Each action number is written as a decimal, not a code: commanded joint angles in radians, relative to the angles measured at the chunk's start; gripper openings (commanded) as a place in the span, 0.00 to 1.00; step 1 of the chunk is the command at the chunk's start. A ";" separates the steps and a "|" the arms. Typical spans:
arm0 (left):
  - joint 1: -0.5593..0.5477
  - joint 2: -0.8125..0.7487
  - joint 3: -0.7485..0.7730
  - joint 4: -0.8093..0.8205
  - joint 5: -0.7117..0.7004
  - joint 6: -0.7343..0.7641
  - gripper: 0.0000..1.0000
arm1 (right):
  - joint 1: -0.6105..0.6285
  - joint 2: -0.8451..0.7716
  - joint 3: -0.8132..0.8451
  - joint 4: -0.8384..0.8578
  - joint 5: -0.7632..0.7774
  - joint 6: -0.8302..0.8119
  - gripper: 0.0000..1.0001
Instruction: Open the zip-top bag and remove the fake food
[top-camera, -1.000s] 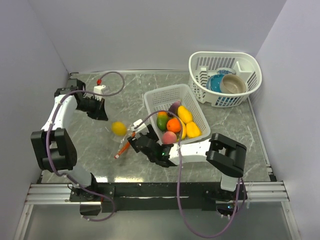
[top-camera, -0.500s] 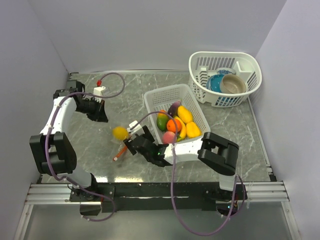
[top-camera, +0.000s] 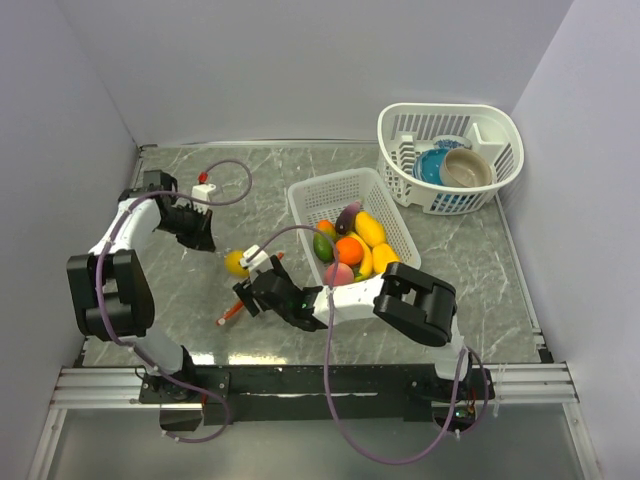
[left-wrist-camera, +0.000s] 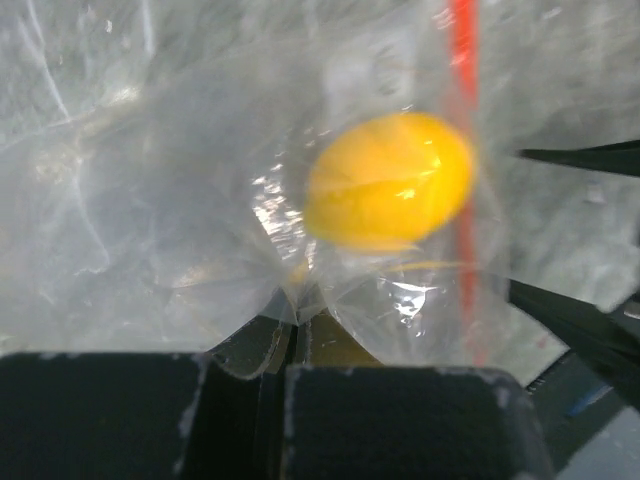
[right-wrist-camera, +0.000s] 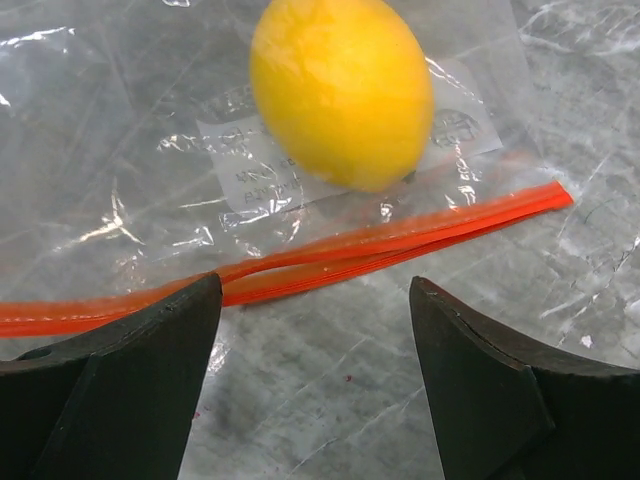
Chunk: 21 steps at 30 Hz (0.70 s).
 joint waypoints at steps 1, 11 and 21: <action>-0.009 0.061 -0.049 0.145 -0.129 -0.028 0.01 | -0.004 -0.113 -0.059 0.061 0.010 0.030 0.83; -0.056 0.156 -0.100 0.234 -0.230 -0.044 0.01 | -0.004 -0.167 -0.128 0.097 -0.005 0.050 0.80; -0.064 0.128 -0.110 0.213 -0.238 -0.022 0.01 | -0.011 -0.065 -0.007 0.075 -0.024 0.041 0.79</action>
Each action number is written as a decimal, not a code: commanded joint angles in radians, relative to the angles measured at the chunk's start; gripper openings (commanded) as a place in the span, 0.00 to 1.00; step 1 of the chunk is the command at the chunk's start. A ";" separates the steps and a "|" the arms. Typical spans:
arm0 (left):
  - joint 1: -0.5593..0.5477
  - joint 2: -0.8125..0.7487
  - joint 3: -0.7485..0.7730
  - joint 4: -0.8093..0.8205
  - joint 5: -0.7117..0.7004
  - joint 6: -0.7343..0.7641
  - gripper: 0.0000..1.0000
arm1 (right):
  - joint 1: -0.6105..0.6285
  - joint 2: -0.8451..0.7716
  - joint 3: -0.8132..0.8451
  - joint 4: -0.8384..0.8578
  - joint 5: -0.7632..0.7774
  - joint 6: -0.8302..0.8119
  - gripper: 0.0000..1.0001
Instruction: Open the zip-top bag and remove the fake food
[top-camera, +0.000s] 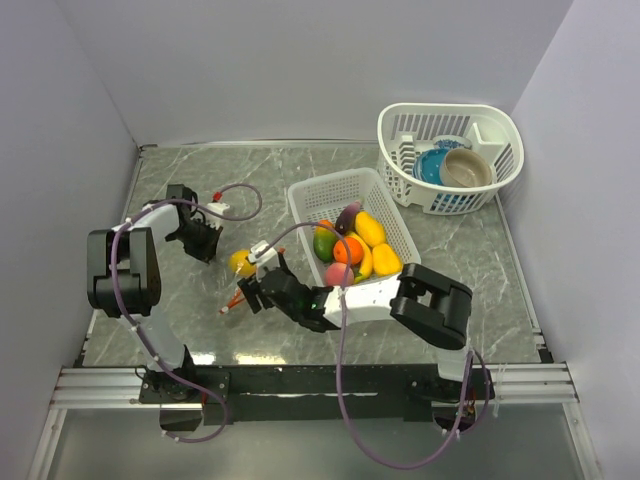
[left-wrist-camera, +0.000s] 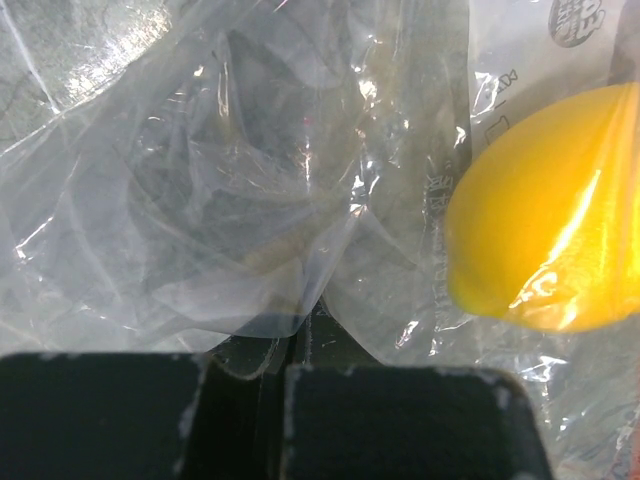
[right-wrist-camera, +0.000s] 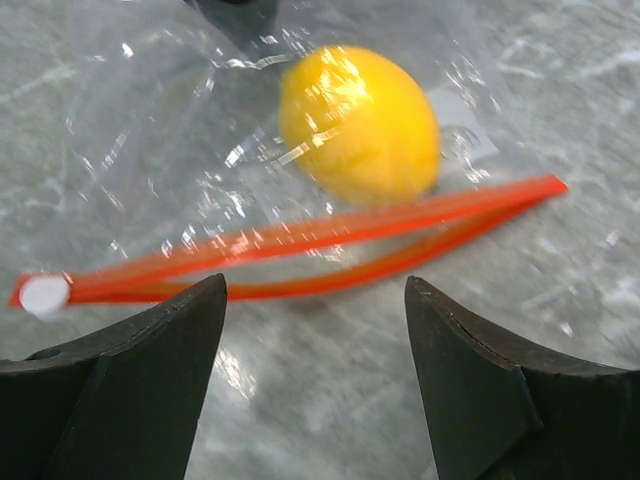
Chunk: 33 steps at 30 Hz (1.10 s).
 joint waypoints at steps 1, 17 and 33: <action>-0.004 -0.033 -0.017 0.009 -0.010 0.014 0.01 | -0.011 0.052 0.089 0.015 -0.018 0.009 0.79; -0.004 -0.030 -0.032 0.014 0.004 0.023 0.01 | -0.022 0.023 0.095 -0.008 -0.122 0.081 0.14; -0.004 -0.024 -0.025 -0.018 0.022 0.052 0.01 | -0.122 0.204 0.313 -0.032 -0.143 -0.024 0.96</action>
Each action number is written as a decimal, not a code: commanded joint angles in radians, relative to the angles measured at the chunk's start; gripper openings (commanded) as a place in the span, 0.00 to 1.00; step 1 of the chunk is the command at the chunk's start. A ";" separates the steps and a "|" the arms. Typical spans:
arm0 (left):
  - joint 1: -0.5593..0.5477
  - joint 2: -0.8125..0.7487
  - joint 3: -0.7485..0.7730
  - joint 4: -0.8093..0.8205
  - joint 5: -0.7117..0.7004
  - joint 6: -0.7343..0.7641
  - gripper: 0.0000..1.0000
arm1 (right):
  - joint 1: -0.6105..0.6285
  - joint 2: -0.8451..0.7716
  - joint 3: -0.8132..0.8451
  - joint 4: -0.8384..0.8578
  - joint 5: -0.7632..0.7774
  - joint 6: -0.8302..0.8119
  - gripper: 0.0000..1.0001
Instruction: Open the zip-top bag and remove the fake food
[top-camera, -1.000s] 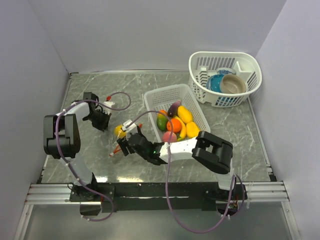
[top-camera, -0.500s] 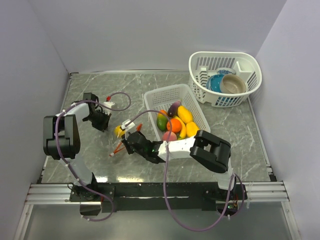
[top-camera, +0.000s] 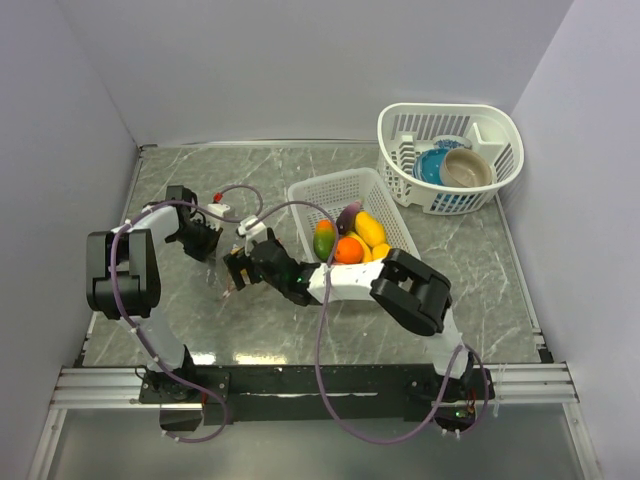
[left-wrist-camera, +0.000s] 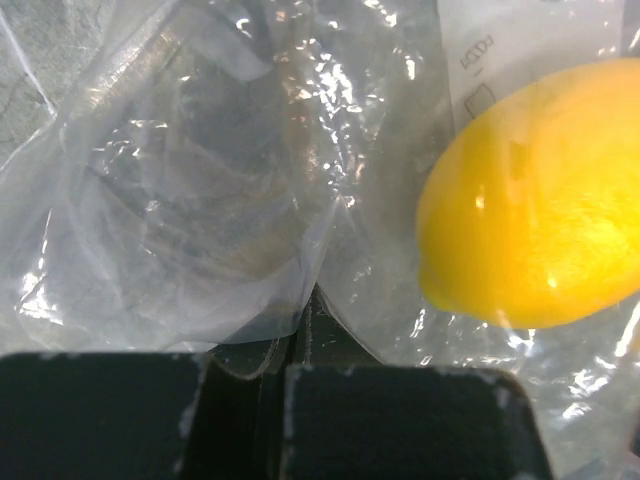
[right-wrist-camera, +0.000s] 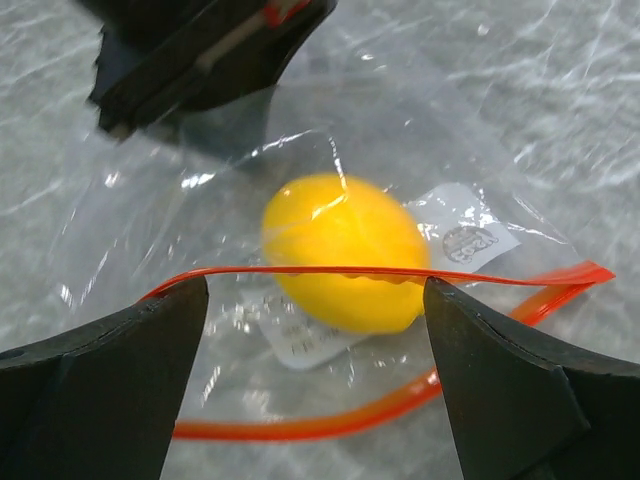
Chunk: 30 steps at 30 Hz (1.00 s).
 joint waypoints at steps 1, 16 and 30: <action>-0.004 -0.012 -0.005 -0.033 0.019 0.025 0.01 | -0.015 0.055 0.090 -0.010 -0.013 -0.013 0.97; -0.006 0.002 -0.008 -0.042 0.045 0.039 0.01 | -0.010 0.210 0.253 -0.102 -0.057 0.037 0.99; -0.079 0.036 0.008 -0.087 0.164 0.016 0.01 | 0.000 0.262 0.328 -0.119 -0.114 0.024 0.98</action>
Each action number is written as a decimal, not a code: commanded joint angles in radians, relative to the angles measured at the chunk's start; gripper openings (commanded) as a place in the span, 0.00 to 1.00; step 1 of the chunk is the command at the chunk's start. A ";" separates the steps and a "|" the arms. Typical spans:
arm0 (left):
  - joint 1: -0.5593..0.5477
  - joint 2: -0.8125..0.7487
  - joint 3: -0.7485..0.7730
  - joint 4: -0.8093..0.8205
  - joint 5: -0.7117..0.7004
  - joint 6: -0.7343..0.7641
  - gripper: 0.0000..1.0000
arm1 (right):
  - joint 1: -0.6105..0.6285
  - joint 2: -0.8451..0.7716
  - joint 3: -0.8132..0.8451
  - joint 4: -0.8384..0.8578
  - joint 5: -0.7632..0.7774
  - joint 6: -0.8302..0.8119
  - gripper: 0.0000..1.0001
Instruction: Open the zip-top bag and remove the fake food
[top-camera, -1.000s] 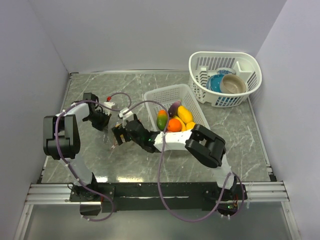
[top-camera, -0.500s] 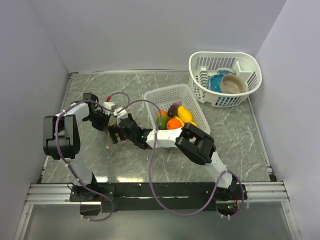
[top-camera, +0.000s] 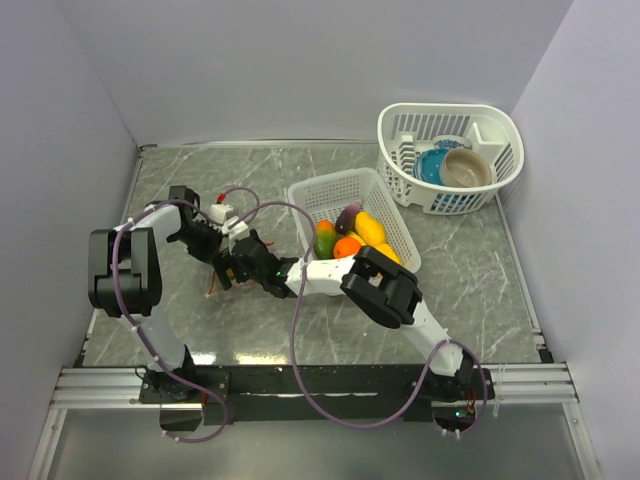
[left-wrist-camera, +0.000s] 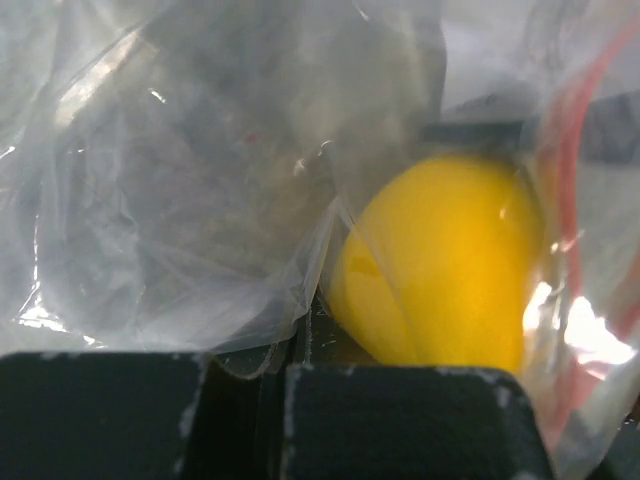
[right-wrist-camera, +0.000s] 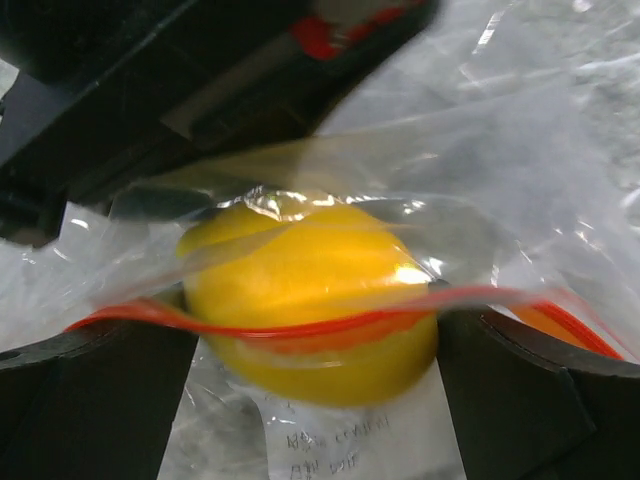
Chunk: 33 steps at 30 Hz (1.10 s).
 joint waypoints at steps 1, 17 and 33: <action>-0.067 0.019 -0.006 -0.064 0.110 0.015 0.01 | 0.010 0.020 0.053 -0.012 -0.048 0.000 0.97; 0.021 0.013 0.030 -0.009 -0.055 -0.009 0.01 | 0.007 -0.332 -0.386 0.111 -0.060 0.044 0.17; 0.019 -0.026 0.139 -0.014 0.081 -0.124 0.01 | -0.223 -0.941 -0.666 -0.107 0.158 0.074 0.47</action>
